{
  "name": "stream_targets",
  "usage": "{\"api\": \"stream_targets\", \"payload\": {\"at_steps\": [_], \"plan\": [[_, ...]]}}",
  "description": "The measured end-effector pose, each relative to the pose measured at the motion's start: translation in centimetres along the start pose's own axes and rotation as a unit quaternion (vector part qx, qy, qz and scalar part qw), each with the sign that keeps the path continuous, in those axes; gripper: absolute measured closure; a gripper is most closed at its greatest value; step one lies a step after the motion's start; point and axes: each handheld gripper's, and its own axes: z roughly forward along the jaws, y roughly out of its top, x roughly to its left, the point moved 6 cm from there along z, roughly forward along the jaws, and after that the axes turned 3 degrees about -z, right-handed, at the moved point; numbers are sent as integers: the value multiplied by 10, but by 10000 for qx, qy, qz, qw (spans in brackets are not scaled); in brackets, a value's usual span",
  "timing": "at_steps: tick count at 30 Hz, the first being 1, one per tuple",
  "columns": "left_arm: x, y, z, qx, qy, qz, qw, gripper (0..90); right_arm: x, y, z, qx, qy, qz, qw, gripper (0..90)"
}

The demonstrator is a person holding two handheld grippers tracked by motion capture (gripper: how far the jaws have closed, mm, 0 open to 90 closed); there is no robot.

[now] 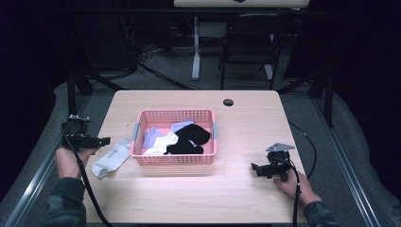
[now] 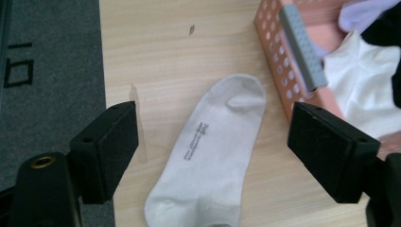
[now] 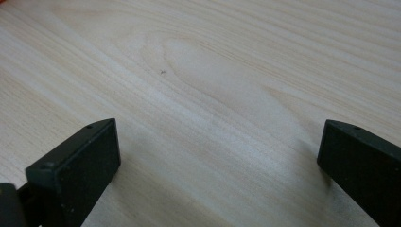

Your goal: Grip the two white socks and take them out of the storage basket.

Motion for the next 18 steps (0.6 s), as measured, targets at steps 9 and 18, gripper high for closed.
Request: {"api": "stream_targets", "payload": {"at_steps": [9,18], "plan": [[-34,23,-10,-172,-126,453,9987,117,0,0,0,4,-3,1,10000,0],[-68,39,1,-51,-347,740,9966,24,0,0,0,-2,2,3,10000,0]]}}
